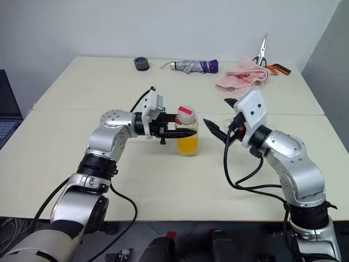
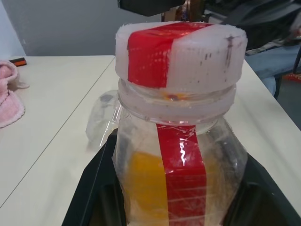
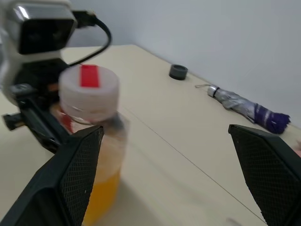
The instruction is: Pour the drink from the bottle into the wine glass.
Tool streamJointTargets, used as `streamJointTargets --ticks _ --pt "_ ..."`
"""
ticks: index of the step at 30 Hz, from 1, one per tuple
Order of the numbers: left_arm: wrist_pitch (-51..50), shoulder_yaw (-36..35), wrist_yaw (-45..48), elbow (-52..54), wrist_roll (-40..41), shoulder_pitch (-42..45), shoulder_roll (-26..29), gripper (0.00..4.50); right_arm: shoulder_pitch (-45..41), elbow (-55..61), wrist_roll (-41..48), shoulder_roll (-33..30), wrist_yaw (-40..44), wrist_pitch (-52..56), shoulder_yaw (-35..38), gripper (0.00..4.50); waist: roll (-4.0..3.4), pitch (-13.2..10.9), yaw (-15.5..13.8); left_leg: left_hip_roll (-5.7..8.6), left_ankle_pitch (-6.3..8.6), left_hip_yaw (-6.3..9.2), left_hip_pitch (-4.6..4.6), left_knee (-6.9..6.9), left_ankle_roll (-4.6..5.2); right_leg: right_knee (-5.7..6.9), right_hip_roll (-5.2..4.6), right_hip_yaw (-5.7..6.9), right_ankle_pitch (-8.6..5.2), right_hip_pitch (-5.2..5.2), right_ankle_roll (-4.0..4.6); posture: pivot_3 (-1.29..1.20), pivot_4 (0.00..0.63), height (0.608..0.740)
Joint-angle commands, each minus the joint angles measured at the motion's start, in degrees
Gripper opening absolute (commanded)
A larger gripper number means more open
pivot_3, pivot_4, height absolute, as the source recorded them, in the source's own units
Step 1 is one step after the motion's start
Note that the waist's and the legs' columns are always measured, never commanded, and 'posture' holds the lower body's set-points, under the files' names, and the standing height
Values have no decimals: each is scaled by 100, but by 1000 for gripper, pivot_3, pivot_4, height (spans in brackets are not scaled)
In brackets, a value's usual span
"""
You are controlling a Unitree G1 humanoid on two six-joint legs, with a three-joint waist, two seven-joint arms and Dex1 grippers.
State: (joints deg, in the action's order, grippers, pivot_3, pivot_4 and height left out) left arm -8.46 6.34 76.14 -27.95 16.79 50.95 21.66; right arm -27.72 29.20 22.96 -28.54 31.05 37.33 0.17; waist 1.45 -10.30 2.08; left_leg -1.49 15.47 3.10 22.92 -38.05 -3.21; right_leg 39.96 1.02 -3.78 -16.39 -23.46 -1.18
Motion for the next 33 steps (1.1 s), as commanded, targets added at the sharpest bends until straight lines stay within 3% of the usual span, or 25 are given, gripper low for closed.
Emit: streamJointTargets --ticks 1,19,33 --pt "102 -135 57 133 126 190 0 1870 -188 254 100 109 -26 50 -167 4500 0 0 2 0 0 0 0 -1 0 1 0 0 0 0 0 0 150 740" --pt "74 -156 183 -14 137 299 18 1870 -792 -163 -311 823 -326 -168 -842 4500 0 0 -14 1 0 1 1 -2 0 0 -3 2 0 0 0 0 150 740" --pt "62 -165 204 16 132 280 22 1870 -775 -436 -460 880 -371 -299 -670 4500 0 0 -15 1 0 1 1 -2 0 0 -3 2 0 0 0 0 150 740"
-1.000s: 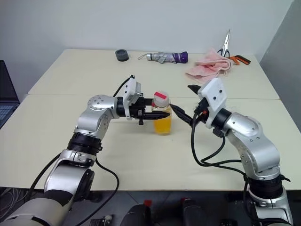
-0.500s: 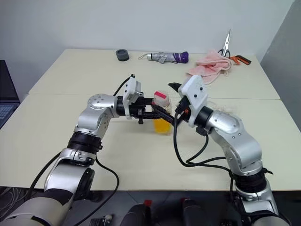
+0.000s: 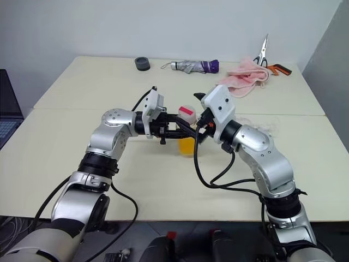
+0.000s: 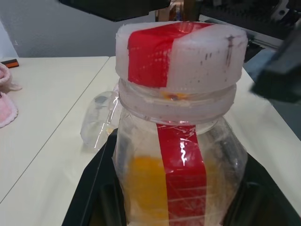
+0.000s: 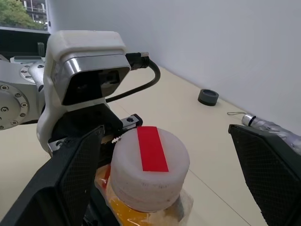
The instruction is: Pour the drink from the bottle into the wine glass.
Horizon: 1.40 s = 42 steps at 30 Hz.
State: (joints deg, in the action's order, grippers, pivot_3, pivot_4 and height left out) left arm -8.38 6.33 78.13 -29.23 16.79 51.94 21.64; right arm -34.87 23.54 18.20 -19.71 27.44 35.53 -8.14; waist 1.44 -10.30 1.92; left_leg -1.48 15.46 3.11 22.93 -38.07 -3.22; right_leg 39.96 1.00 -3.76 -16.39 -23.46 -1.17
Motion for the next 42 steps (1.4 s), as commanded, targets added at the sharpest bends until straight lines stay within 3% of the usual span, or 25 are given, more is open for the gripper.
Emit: streamJointTargets --ticks 1,42 --pt "55 -164 6 145 132 178 27 1870 -54 133 22 -4 -5 -117 174 4500 0 0 1 0 0 0 0 0 0 0 0 0 0 0 0 0 150 740" --pt "58 -180 -23 189 129 127 86 1870 168 443 634 -248 210 241 422 4500 0 0 1 0 0 0 0 0 0 0 0 0 0 0 0 0 150 740"
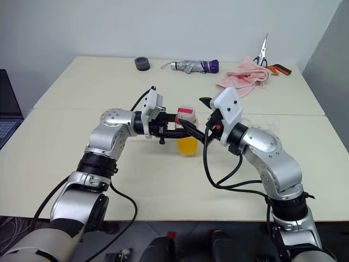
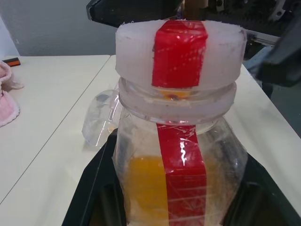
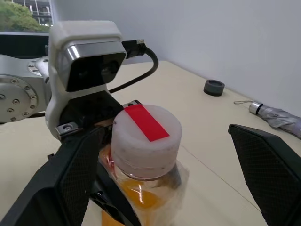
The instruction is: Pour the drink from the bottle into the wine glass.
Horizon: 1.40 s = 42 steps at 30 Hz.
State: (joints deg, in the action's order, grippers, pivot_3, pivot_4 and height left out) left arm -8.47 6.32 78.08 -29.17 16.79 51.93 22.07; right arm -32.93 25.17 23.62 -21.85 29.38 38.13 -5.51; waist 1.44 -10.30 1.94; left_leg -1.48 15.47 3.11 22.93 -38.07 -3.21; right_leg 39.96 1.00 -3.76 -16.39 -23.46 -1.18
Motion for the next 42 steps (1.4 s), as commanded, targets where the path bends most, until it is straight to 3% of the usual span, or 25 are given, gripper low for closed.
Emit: streamJointTargets --ticks 1,42 --pt "70 -181 -19 181 129 127 44 1870 -25 278 102 -37 10 -20 159 4500 0 0 0 0 0 0 0 0 0 0 0 0 0 0 0 0 150 740" --pt "107 -180 -48 164 127 124 25 1870 14 187 156 -178 -98 -35 299 4500 0 0 0 0 0 0 0 0 0 0 0 0 0 0 0 0 150 740"
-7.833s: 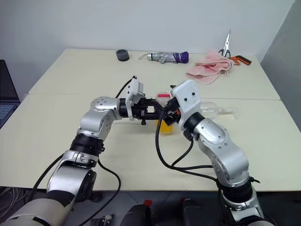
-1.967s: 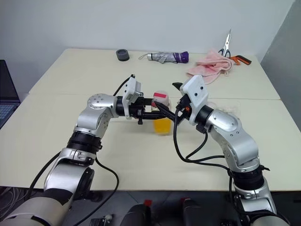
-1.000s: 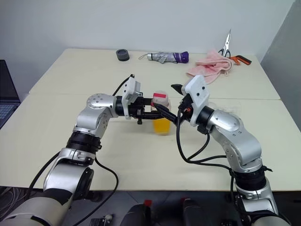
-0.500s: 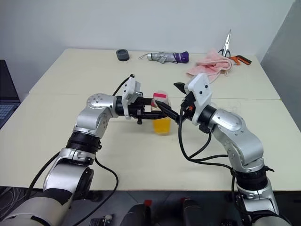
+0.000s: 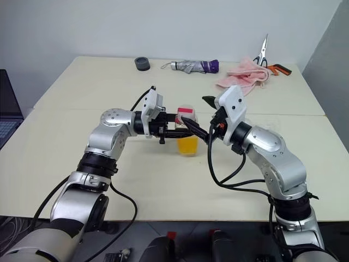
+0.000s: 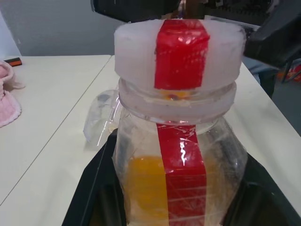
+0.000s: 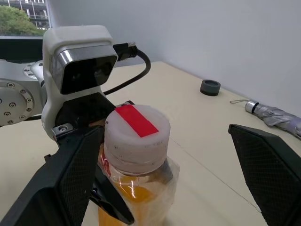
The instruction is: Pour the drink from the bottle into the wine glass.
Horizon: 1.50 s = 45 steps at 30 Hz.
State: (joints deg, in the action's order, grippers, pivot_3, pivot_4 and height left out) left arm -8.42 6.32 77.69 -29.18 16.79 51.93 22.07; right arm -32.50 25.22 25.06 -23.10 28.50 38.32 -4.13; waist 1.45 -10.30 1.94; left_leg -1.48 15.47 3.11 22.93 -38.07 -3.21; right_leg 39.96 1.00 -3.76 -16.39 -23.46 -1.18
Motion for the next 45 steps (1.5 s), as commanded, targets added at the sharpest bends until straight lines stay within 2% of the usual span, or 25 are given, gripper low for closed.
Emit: streamJointTargets --ticks 1,27,45 --pt "104 -180 -9 163 128 126 25 1870 -29 181 14 -60 -8 -57 164 4500 0 0 0 0 0 0 0 0 0 0 0 0 0 0 0 0 150 740" --pt "128 -203 -64 123 126 156 48 1870 -14 379 532 -466 469 127 315 4500 0 0 0 0 0 0 0 0 0 0 0 0 0 0 0 0 150 740" --pt "95 -219 -101 251 162 58 71 1870 60 475 1048 -376 441 357 377 4500 0 0 0 0 0 1 0 0 0 0 1 0 0 0 0 0 150 740"
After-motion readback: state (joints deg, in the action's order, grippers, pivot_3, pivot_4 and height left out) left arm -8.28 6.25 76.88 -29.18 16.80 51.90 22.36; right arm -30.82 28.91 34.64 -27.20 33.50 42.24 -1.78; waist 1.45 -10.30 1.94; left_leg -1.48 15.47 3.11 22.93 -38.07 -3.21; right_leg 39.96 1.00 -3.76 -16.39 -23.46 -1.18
